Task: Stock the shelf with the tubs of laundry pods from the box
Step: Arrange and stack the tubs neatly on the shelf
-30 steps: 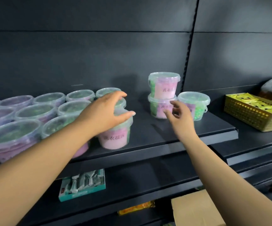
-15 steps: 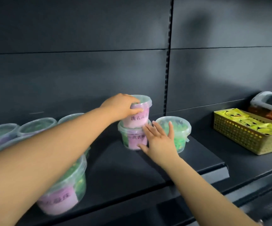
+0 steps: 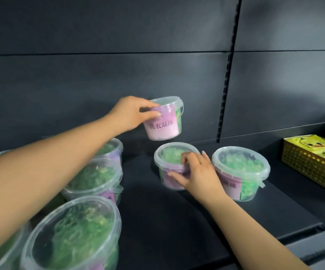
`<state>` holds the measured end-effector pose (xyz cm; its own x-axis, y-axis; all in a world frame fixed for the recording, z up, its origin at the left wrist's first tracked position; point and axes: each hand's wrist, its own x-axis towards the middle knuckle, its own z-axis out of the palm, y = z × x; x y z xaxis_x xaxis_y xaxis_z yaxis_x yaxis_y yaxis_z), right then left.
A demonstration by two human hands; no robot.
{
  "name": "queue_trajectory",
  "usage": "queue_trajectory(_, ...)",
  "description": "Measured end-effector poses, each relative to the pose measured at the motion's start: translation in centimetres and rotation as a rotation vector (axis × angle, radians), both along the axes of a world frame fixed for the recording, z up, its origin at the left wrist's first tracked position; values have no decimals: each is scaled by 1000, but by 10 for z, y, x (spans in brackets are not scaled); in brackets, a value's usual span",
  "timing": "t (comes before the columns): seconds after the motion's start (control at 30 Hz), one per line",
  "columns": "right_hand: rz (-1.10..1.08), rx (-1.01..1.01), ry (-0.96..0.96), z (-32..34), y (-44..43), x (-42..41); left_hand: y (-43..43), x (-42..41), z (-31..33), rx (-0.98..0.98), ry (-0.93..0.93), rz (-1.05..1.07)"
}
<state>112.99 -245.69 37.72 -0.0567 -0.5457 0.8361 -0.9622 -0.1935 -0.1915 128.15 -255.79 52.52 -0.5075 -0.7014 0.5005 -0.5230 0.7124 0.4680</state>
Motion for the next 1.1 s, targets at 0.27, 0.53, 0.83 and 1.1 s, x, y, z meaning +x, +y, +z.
queue_trajectory(0.27,-33,-41,31,-11,-3,-1,-29,9,-42,11,-303,29)
queue_trajectory(0.53,-56,-78,75,-12,-3,-3,-29,18,-64,-42,-604,124)
queue_trajectory(0.83,84,-100,68,-9,11,1,-28,18,-59,38,-640,60)
queue_trajectory(1.1,53,-193,11,16,58,-23,39,8,-43,118,-563,-351)
